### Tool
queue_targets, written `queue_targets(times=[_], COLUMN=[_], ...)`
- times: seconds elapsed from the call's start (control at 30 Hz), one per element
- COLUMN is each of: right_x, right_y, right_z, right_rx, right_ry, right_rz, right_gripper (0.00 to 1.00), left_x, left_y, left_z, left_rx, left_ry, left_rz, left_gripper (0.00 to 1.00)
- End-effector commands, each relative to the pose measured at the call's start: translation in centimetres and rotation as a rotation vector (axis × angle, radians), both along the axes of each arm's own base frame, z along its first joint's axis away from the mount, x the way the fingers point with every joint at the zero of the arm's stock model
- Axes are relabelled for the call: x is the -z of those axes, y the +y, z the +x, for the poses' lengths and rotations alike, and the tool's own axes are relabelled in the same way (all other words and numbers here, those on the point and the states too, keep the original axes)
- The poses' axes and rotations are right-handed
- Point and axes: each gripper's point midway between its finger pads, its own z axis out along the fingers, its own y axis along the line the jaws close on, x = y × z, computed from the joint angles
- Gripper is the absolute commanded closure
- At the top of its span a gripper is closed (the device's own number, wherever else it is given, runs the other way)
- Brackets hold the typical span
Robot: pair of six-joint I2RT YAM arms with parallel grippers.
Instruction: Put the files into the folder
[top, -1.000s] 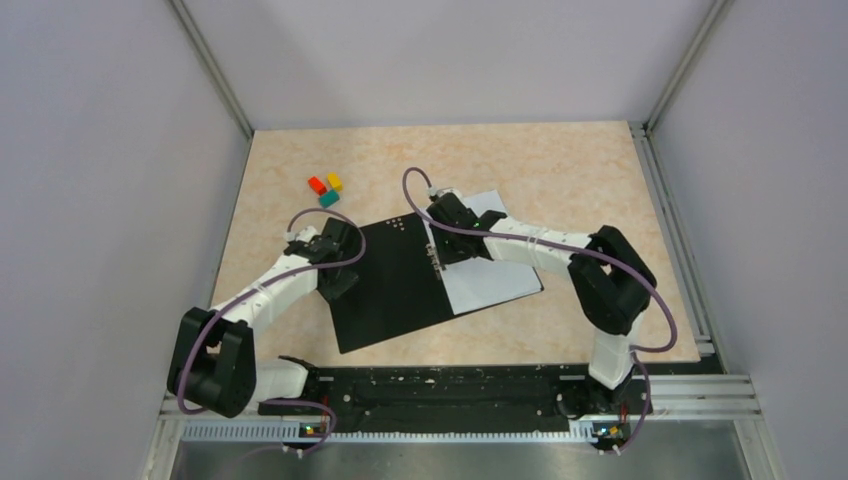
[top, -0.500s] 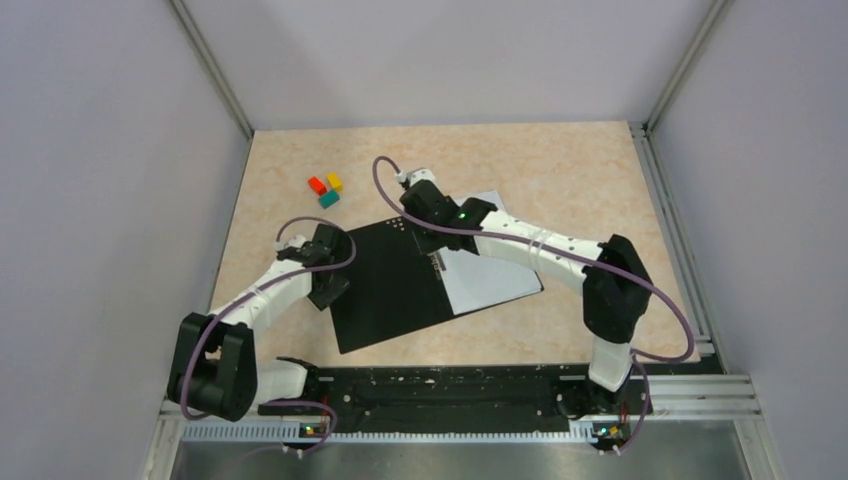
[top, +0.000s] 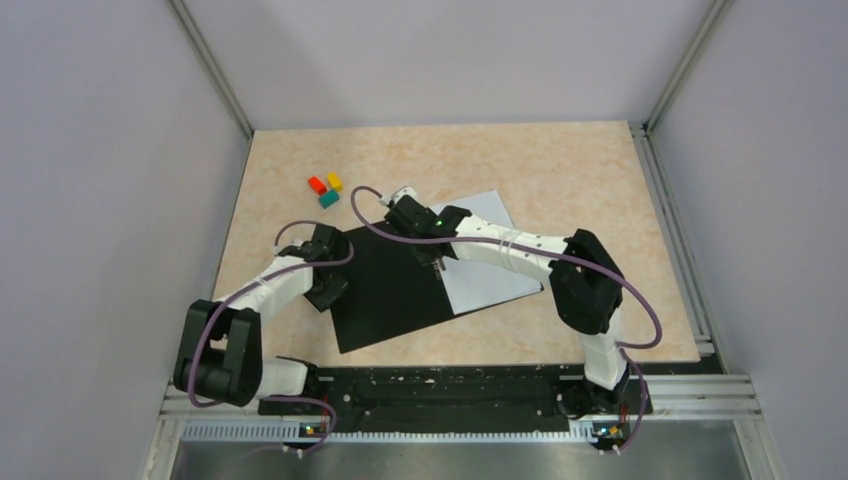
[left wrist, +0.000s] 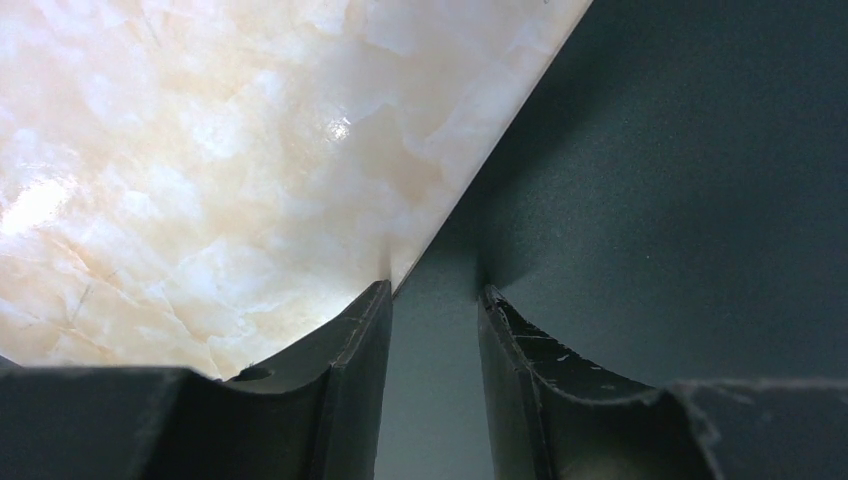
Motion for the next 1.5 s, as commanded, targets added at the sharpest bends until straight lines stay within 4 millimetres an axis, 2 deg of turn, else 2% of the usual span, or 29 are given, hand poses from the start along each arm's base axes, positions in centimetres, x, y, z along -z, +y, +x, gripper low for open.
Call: queue_targets(times=[0.0, 0.4, 0.87, 1.23, 1.47], right_x=[-2.2, -1.1, 0.6, 0.8, 1.8], right_y=[1.5, 2.0, 1.1, 0.6, -0.8], right_z=[0.5, 0.2, -0.2, -0.4, -1.1], right_rx=[-0.033, -0.043, -0.017, 0.000, 0.028], right_ry=[-0.073, -0.057, -0.044, -0.045, -0.026], right_rz=[0.012, 0.024, 0.013, 0.016, -0.003], right_gripper=[0.78, 0.81, 0.84, 0.87, 0.91], left_x=[0.9, 1.3, 2.1, 2.3, 2.5], left_y=[0.1, 0.3, 0.3, 0.5, 0.6], left_z=[0.0, -0.3, -0.7, -0.9, -1.1], left_rx=[-0.027, -0.044, -0.068, -0.084, -0.094], left_ry=[0.018, 0.031, 0.051, 0.059, 0.067], left_rz=[0.000, -0.008, -0.049, -0.060, -0.064], left_gripper=[0.57, 0.57, 0.57, 0.58, 0.58])
